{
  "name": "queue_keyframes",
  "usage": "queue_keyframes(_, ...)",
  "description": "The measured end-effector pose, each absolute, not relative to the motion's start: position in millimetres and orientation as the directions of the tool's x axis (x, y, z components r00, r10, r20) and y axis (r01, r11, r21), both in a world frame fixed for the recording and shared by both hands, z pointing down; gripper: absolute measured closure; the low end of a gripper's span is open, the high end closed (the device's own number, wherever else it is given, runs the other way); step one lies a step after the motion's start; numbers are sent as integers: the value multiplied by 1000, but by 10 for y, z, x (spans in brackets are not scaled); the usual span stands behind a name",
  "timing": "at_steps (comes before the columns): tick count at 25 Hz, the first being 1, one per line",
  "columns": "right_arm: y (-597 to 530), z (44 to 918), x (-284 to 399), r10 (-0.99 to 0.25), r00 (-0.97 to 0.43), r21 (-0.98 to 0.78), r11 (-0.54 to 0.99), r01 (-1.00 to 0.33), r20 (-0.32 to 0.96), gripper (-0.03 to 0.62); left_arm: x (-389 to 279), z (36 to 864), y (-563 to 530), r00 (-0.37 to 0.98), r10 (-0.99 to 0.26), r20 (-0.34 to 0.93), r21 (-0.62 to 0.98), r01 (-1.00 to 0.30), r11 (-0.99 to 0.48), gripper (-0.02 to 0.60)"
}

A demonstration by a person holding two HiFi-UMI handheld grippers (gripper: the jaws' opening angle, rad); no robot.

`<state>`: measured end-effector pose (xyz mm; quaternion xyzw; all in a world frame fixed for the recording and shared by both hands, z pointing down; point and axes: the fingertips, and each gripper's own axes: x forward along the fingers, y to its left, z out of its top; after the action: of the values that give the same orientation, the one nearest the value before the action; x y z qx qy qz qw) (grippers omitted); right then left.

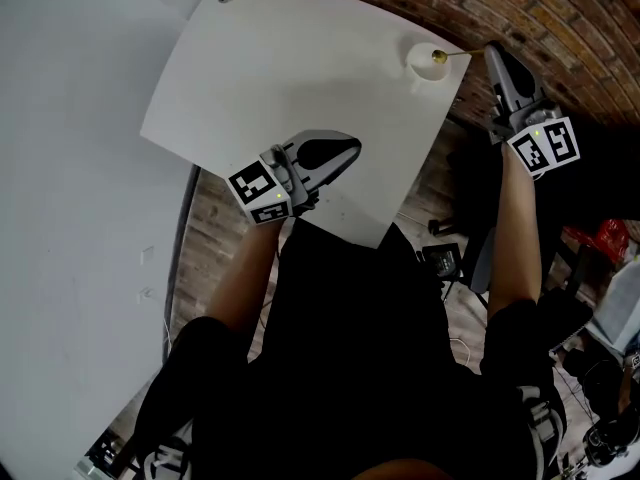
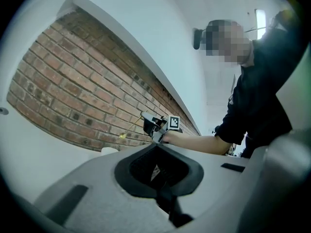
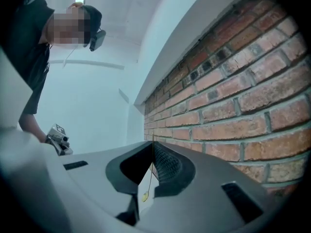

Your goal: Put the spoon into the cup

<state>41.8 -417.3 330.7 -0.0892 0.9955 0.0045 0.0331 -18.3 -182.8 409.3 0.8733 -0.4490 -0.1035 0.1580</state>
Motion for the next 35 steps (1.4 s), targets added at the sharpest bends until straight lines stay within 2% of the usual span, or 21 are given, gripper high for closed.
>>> queue_keyframes(8, -4309, 3589, 257, -168, -985, -29, 986, -167, -49, 585, -115, 4099, -1793, 582, -812, -28, 377, -747, -548, 566)
queue_keyframes(16, -4514, 3909, 230, -217, -976, -83, 973, -214, -26, 585, -43, 4113, -1768, 593, -805, -16, 372, -744, -556, 566)
queue_keyframes(35, -4521, 4768, 83, -224, -966, -56, 971, -233, 130, 585, 81, 4132, -1639, 596, -803, -1, 382, -742, -551, 566)
